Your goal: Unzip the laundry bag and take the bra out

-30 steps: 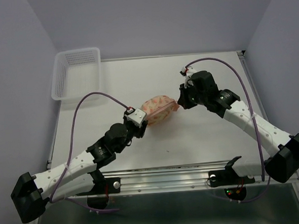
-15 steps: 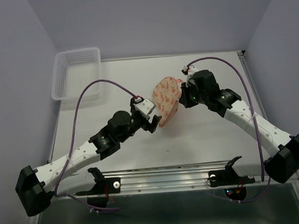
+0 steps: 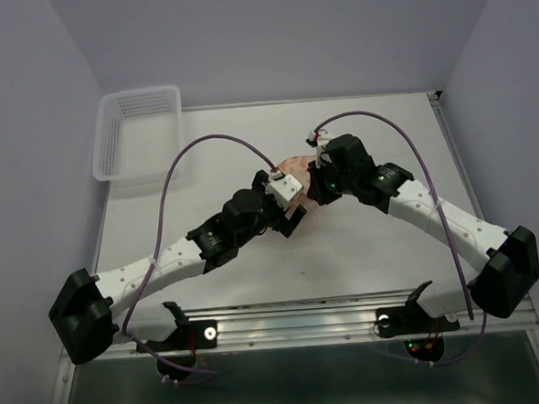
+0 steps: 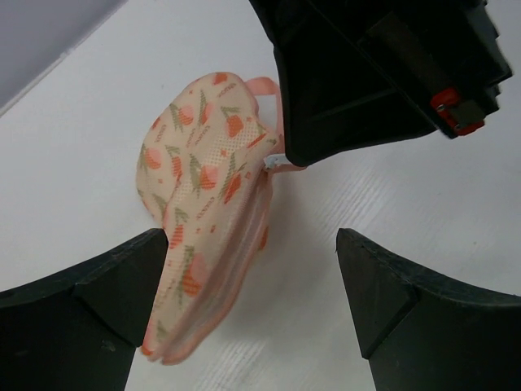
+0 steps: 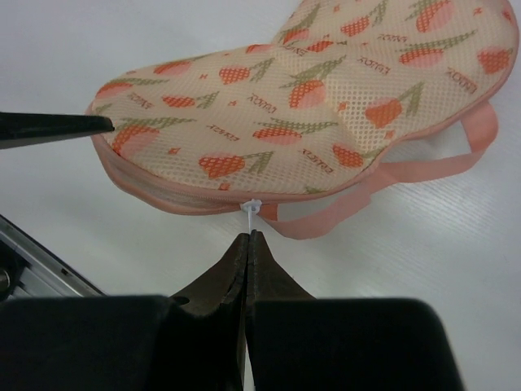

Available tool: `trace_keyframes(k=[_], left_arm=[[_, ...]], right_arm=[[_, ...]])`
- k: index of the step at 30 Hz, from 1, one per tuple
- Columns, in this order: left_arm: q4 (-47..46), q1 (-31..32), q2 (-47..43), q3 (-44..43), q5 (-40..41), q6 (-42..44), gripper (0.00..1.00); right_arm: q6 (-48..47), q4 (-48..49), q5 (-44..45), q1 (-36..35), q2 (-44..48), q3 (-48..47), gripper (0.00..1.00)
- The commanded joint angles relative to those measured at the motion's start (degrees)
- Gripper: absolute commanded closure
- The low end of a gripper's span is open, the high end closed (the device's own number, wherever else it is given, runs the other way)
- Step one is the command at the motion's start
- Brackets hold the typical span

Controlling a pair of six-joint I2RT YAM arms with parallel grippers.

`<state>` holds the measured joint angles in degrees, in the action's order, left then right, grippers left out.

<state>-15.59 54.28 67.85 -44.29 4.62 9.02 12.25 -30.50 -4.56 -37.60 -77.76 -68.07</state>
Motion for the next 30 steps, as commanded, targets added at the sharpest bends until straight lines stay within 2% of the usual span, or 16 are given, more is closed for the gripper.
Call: trace_keyframes(k=[1, 4, 8, 13, 16, 17, 18, 20, 21, 22, 23, 30], left_arm=[[-2.9, 0.1, -0.2, -1.9, 4.3, 11.3, 0.03], [-3.0, 0.0, -0.1, -1.6, 4.0, 19.4, 0.03], [-1.8, -0.1, 1.6, -2.5, 1.1, 24.4, 0.02], [-1.7, -0.1, 4.3, -4.3, -2.7, 24.1, 0.04], [-2.0, -0.1, 5.6, -4.8, -3.7, 23.4, 0.11], [-2.0, -0.1, 6.5, -4.9, -3.7, 23.5, 0.16], [-1.5, -0.1, 6.9, -4.9, -3.8, 23.8, 0.29], [-1.1, -0.1, 7.9, -4.8, -3.7, 24.5, 0.49], [-0.8, -0.1, 7.9, -4.8, -3.4, 24.6, 0.76], [-0.7, -0.1, 7.6, -4.4, -3.2, 24.6, 0.9], [-0.2, -0.1, 7.4, -4.1, -2.7, 24.7, 1.0], [0.7, -0.1, -0.3, 2.2, -2.5, 23.1, 1.0]], right_arm=[[0.1, 3.6, -0.7, -0.9, 0.0, -2.8, 0.99], [-0.1, 3.6, -1.2, -0.9, -0.1, -2.5, 0.99], [-0.1, 3.6, -1.8, -0.9, -0.1, -2.2, 0.99], [0.1, 3.7, -1.8, -0.9, -0.6, -2.4, 0.99], [0.2, 3.9, -1.9, -0.9, -0.8, -2.7, 0.99], [0.2, 4.0, -1.9, -0.9, -0.8, -2.8, 0.99], [0.3, 4.0, -1.9, -0.9, -0.9, -2.8, 0.99], [0.3, 4.0, -1.8, -0.9, -0.9, -2.9, 0.99], [0.2, 4.0, -1.6, -0.9, -0.8, -2.9, 0.99], [0.1, 4.0, -1.4, -0.9, -0.7, -2.9, 0.99], [0.1, 4.0, -1.1, -0.9, -0.4, -2.7, 0.99], [-2.0, 3.9, 4.2, -0.9, 1.6, -0.1, 0.99]])
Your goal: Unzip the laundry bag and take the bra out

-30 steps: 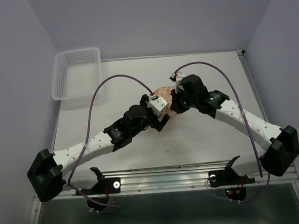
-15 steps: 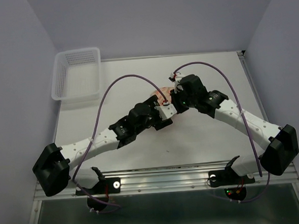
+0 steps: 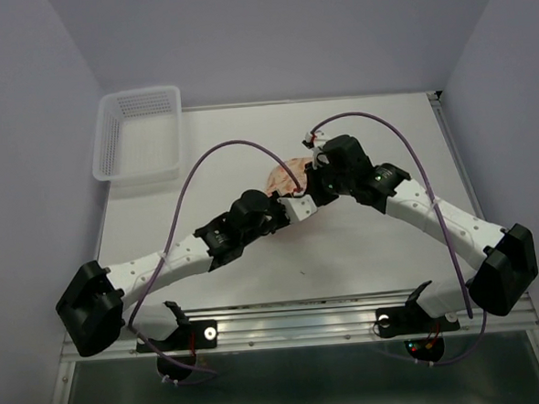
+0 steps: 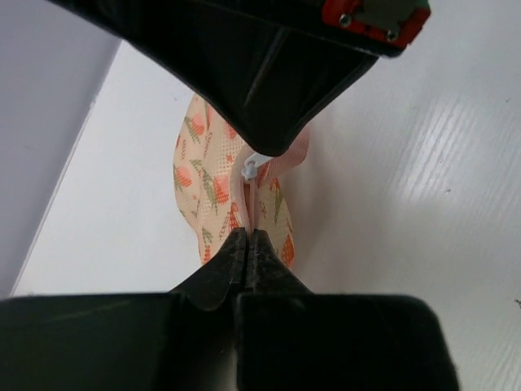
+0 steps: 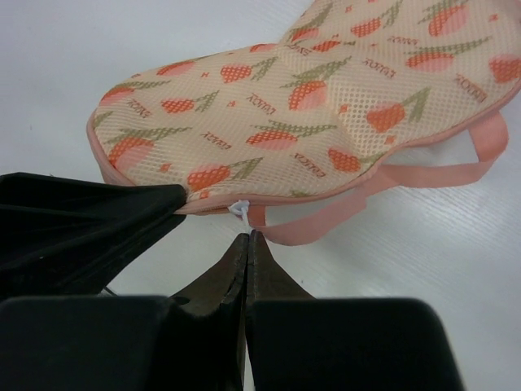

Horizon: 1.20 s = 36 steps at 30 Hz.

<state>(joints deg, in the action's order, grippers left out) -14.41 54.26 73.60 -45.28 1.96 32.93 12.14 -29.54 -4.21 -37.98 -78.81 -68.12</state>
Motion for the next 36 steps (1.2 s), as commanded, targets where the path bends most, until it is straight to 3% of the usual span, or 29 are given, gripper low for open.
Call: trace_keyframes(k=[1, 11, 23, 26, 29, 32, 36], left_arm=[[-0.4, -0.1, -8.5, 4.0, 0.2, -1.1, 1.0], [3.9, -1.3, -23.6, 13.3, 5.2, -6.7, 1.0], [9.6, -1.9, -36.2, 17.8, 10.6, -9.9, 1.0], [8.9, -2.0, -35.4, 17.8, 10.4, -10.2, 0.83], [7.1, -2.0, -33.3, 16.9, 8.9, -11.5, 0.32], [5.3, -2.0, -31.1, 15.3, 7.7, -12.8, 0.03], [3.7, -2.0, -27.8, 11.8, 5.6, -13.6, 0.01]], right_arm=[[-2.0, 2.8, 5.6, -0.5, 2.9, 0.1, 0.99], [-4.1, 2.6, 10.4, 1.4, 2.1, 1.1, 0.99], [-7.3, 0.4, 9.8, 8.4, 2.1, -0.9, 0.99], [-7.6, 0.2, 7.5, 8.4, 2.0, -1.3, 0.99], [-7.0, 0.3, 4.8, 8.4, 2.3, -1.4, 0.99], [-6.2, 1.1, 1.9, 8.4, 3.4, -0.8, 0.99], [-5.5, 1.9, 0.3, 8.4, 4.6, 0.2, 0.99]])
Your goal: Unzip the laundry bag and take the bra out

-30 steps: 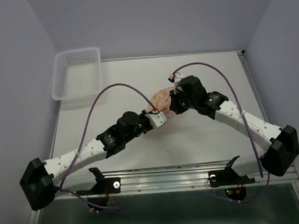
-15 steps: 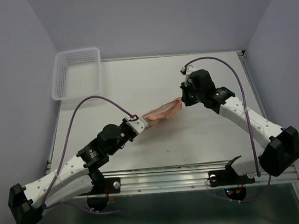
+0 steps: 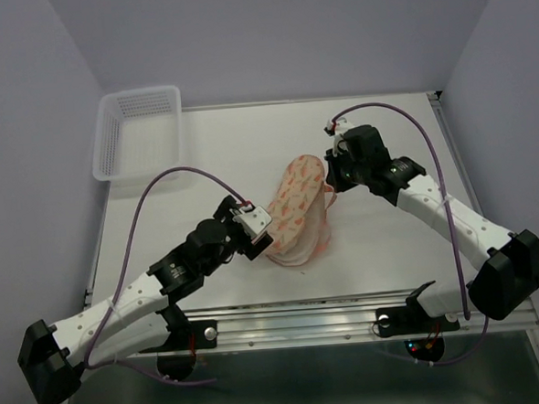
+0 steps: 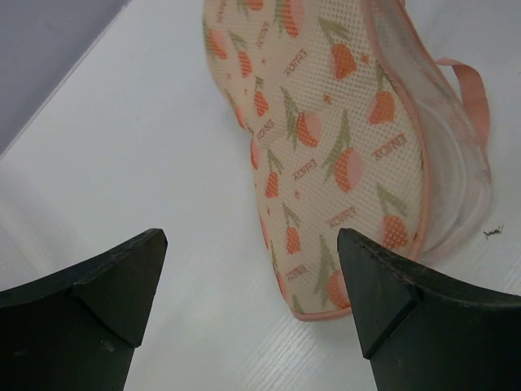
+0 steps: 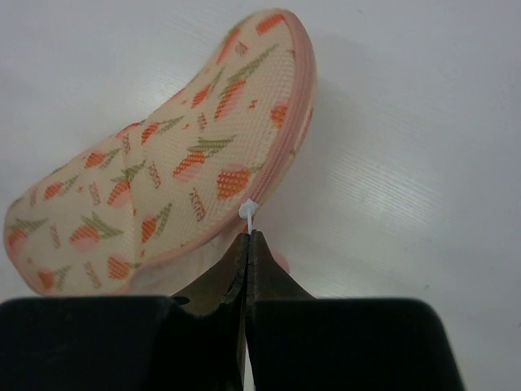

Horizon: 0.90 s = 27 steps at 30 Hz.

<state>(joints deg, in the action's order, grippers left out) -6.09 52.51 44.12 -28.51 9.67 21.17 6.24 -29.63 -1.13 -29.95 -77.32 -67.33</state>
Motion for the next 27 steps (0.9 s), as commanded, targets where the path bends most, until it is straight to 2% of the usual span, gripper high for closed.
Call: trace_keyframes(k=[1, 4, 7, 12, 16, 24, 27], left_arm=[[-4.9, -0.2, 3.6, -7.1, -3.8, -2.2, 0.01], [-6.1, -0.2, 7.7, -11.2, -6.4, -5.1, 0.01], [-7.9, -0.1, 17.0, -18.5, -9.3, -10.3, 0.01], [-15.3, 1.2, 26.3, -23.8, -8.0, -18.6, 0.01], [-16.0, 4.5, 34.5, -29.6, -3.3, -17.7, 0.01], [-14.1, 7.1, 40.8, -33.2, -1.0, -16.7, 0.01], [-13.9, 7.3, 41.8, -32.8, 1.0, -16.6, 0.08]], right_arm=[[0.7, 2.0, -3.3, 0.4, 3.2, -0.5, 0.99], [1.2, 2.4, -3.8, 0.4, 3.2, -0.3, 0.99], [1.8, 2.8, -3.6, -0.1, 3.0, -0.2, 0.99], [3.1, 2.9, -3.2, -1.2, 2.6, -0.4, 0.99], [3.8, 2.8, -2.3, -1.8, 2.4, -0.9, 0.99], [4.2, 2.5, -1.6, -2.8, 2.7, -1.2, 0.99], [4.5, 2.5, -1.5, -2.8, 3.0, -1.0, 0.99]])
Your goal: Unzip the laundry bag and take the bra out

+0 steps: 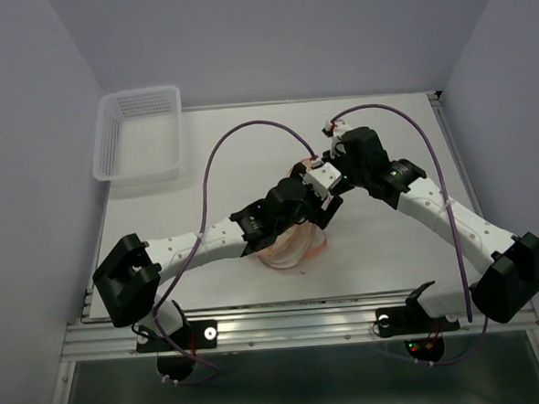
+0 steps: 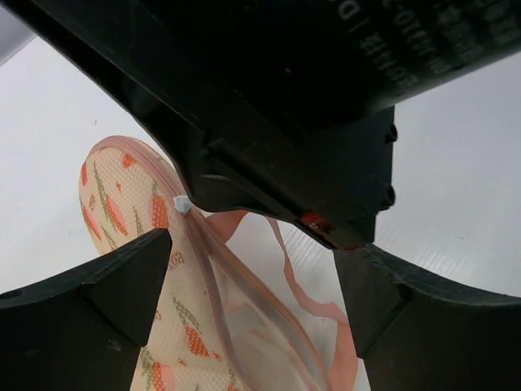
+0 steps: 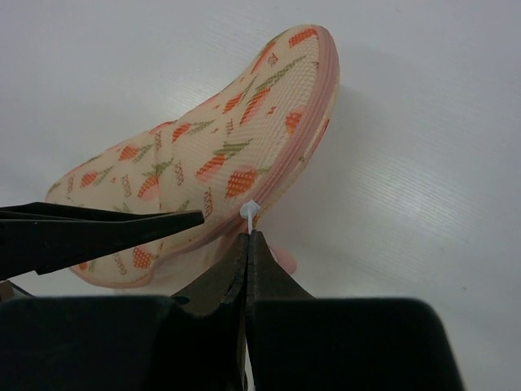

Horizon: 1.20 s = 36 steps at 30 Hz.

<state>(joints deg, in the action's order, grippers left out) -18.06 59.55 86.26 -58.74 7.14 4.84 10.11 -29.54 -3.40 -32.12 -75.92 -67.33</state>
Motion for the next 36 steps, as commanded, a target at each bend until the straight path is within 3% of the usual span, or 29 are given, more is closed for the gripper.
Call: trace_keyframes(k=[1, 4, 6, 17, 20, 21, 22, 23, 28, 31, 36], left_arm=[[-2.0, 0.2, -0.1, -2.2, 4.2, -0.2, 0.12], [-2.2, 0.2, 0.6, -0.9, 6.7, -0.4, 0.28], [-2.3, 0.3, 0.8, -0.3, 8.8, -0.9, 0.32], [-4.5, 1.4, 4.6, 1.6, 11.5, -2.2, 0.32], [-4.5, 1.4, 5.1, 2.3, 11.4, -1.3, 0.55], [-4.5, 1.4, 4.9, 2.6, 11.6, -1.1, 0.81], [-4.4, 1.4, 4.4, 3.3, 12.0, -0.7, 0.94], [-4.3, 1.4, 3.9, 3.8, 12.2, -0.4, 1.0], [-4.4, 1.4, -1.4, 8.4, 12.2, 3.1, 1.0], [-4.9, 1.4, -7.1, 13.5, 12.1, 6.1, 1.0], [-6.8, 0.9, -20.4, 24.3, 11.3, 11.6, 1.0]], right_arm=[[0.6, 2.3, 0.8, -0.7, 1.7, -1.0, 0.99], [0.9, 2.3, 0.8, -0.7, 1.9, -1.0, 0.99], [1.0, 2.2, 0.6, -0.7, 1.9, -1.0, 0.99], [1.9, 2.3, 0.3, -1.2, 2.2, -1.1, 0.99], [2.0, 2.1, 0.7, -1.2, 2.4, -1.0, 0.99], [1.9, 2.0, 0.8, -1.2, 2.5, -1.0, 0.99], [1.8, 2.0, 1.0, -1.2, 2.6, -0.9, 0.99], [1.8, 1.9, 1.1, -1.2, 2.8, -0.8, 0.99], [1.8, 1.9, 3.0, -1.2, 3.4, 0.2, 0.99], [1.1, 1.6, 8.7, -1.2, 3.6, 0.8, 0.99], [0.3, 1.3, 11.1, -0.6, 2.9, 0.9, 0.99]])
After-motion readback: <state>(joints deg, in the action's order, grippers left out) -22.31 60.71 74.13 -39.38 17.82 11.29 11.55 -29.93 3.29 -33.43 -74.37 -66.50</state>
